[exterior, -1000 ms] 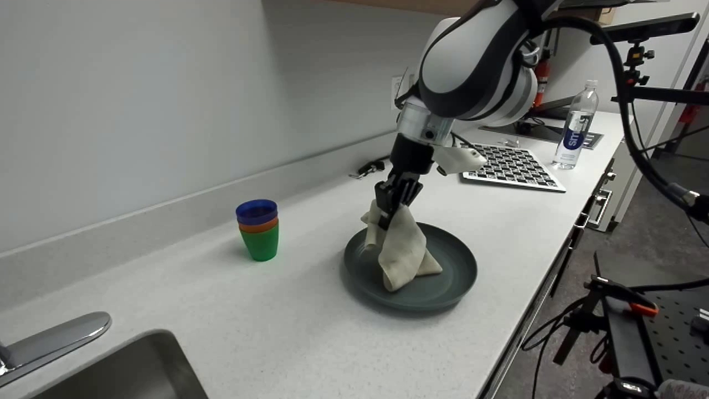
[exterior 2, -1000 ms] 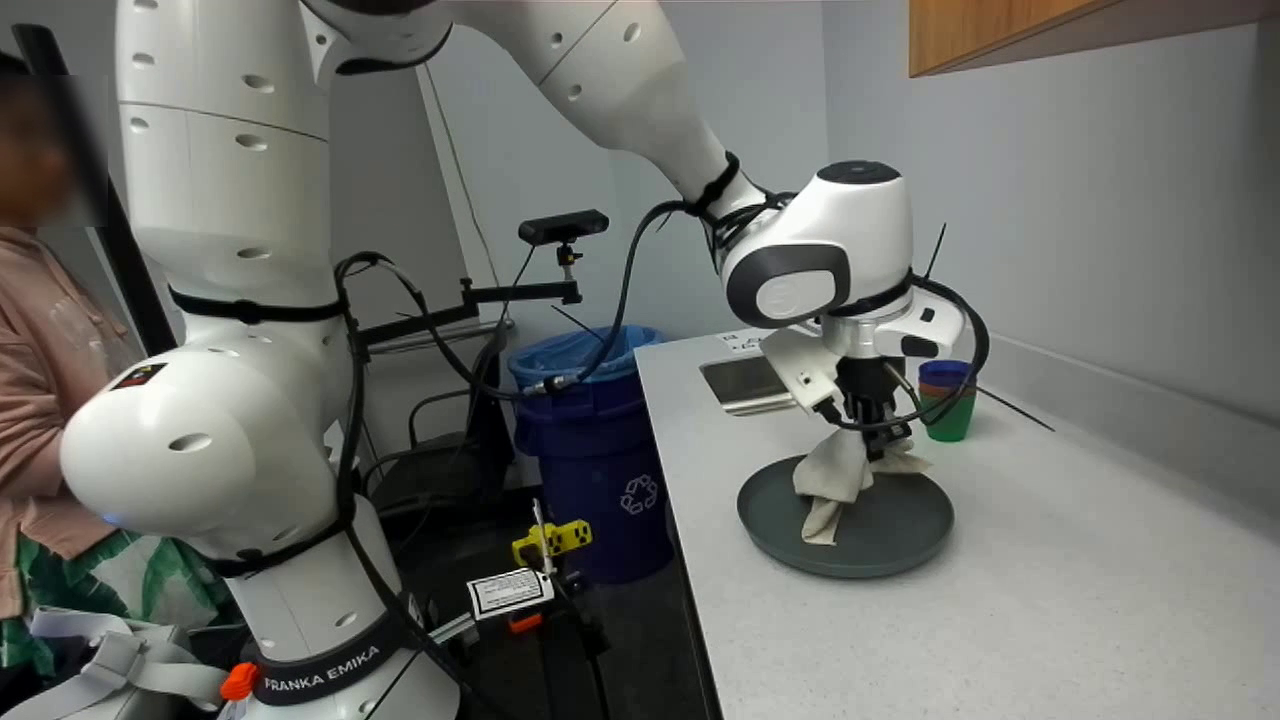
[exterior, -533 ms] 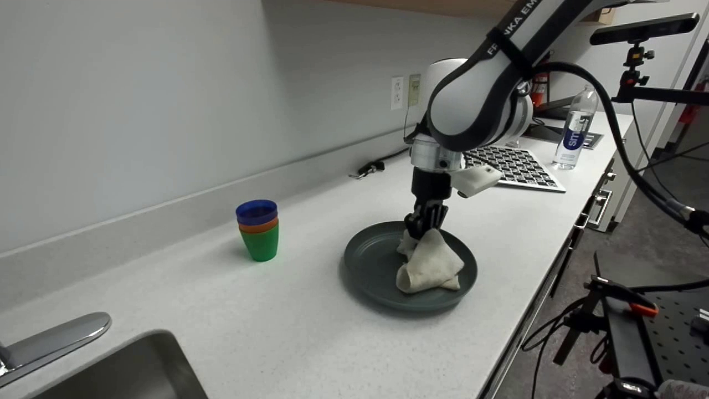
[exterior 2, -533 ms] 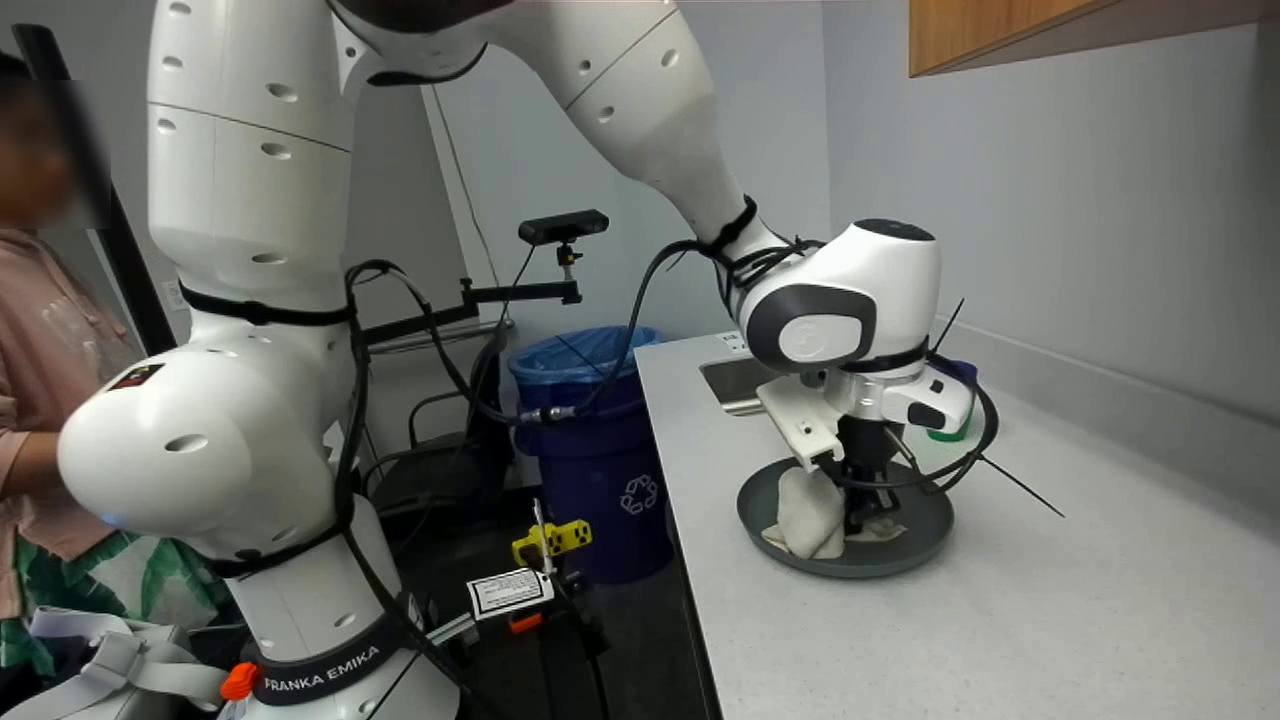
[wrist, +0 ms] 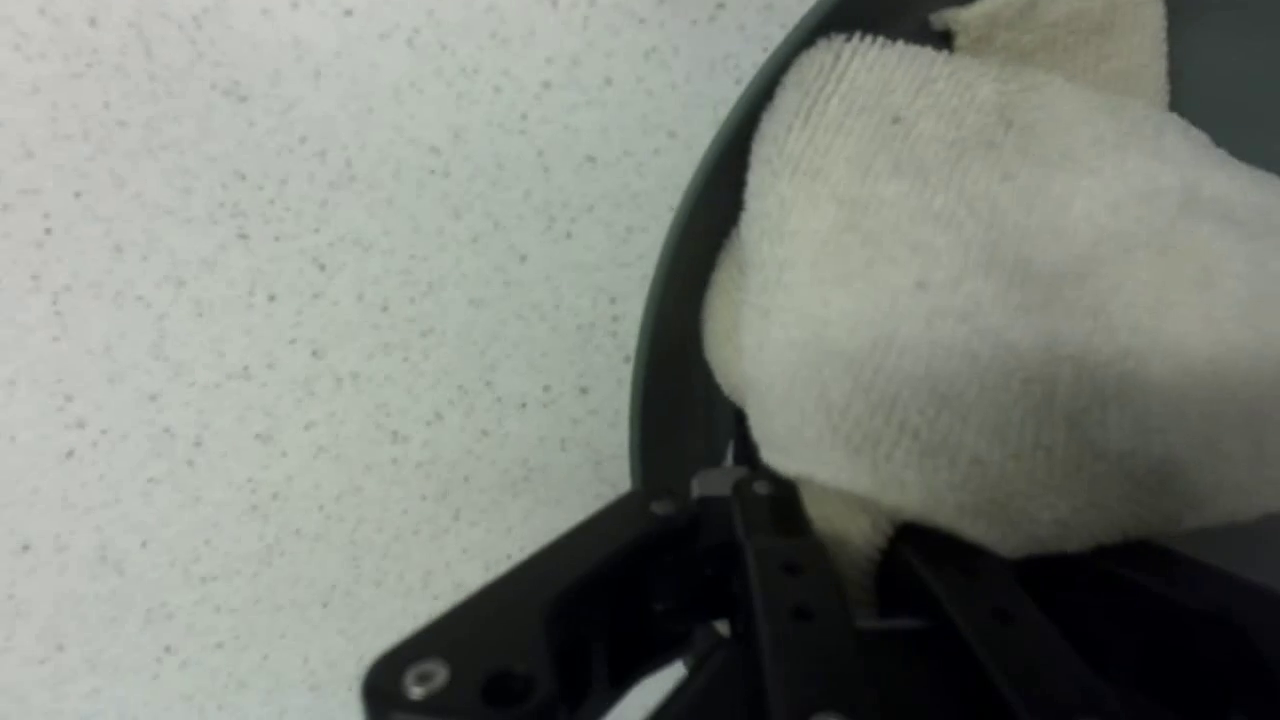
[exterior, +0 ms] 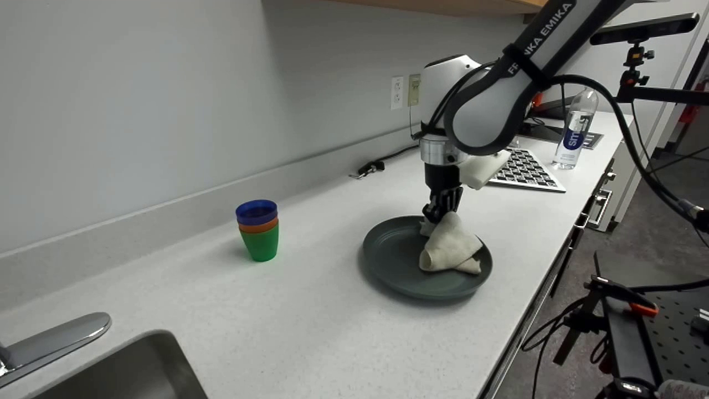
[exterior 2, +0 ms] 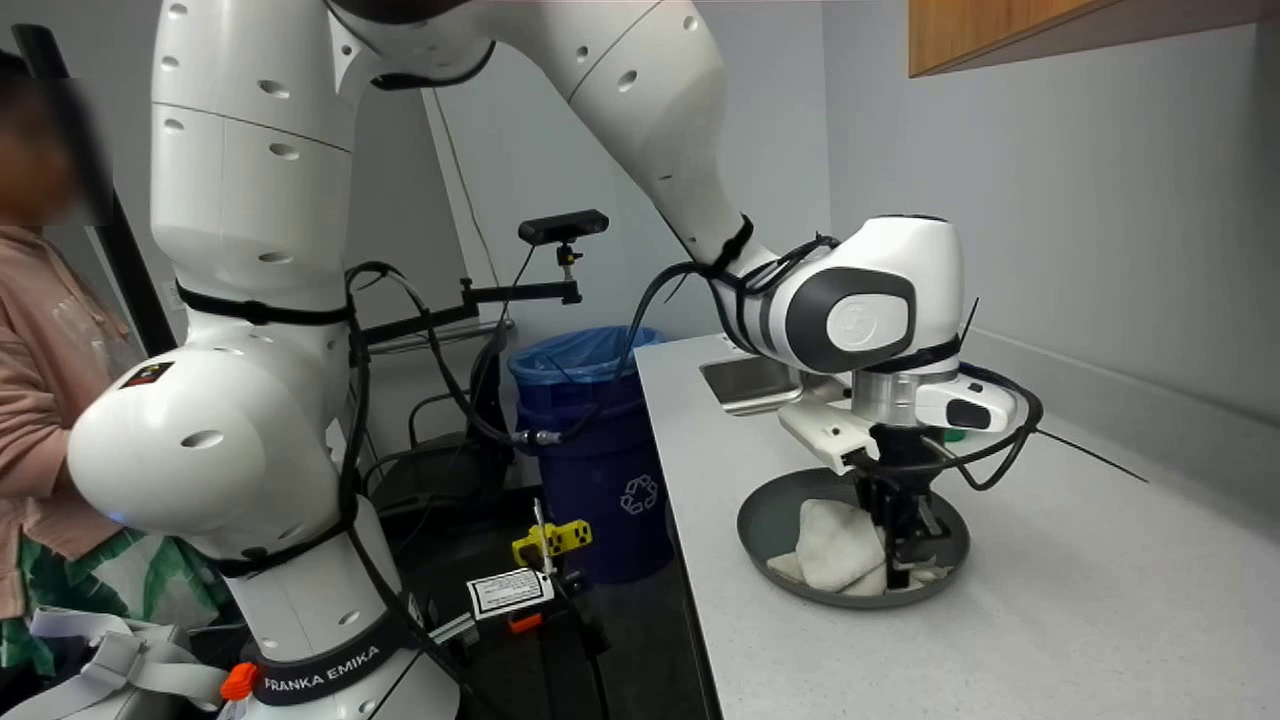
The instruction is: Use the towel to wipe the grey plate
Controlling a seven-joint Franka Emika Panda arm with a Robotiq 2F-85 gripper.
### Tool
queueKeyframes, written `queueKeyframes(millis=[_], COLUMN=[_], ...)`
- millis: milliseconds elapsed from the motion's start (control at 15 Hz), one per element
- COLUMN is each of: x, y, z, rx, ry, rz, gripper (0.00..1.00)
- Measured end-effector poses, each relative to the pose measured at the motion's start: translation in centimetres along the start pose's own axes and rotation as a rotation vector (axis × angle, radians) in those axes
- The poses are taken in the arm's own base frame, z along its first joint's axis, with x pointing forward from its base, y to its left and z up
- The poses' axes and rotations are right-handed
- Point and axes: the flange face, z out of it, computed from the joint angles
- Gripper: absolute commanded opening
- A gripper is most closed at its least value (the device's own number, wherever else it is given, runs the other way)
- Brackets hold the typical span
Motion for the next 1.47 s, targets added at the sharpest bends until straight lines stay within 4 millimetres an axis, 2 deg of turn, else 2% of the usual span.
queueKeyframes(millis=[333, 600, 867, 1067, 1267, 1467], x=[1.7, 2.6, 2.1, 1.2, 0.2, -0.4], y=[-1.3, -4.0, -7.6, -9.1, -8.7, -6.1], z=[-1.3, -2.5, -2.9, -2.7, -1.8, -0.6], rx=[0.02, 0.152, 0.344, 0.431, 0.433, 0.365], ry=[0.093, 0.117, 0.061, -0.008, -0.102, -0.185], rz=[0.025, 0.098, 0.066, -0.015, -0.061, -0.074], gripper=[0.02, 0.02, 0.02, 0.02, 0.02, 0.02])
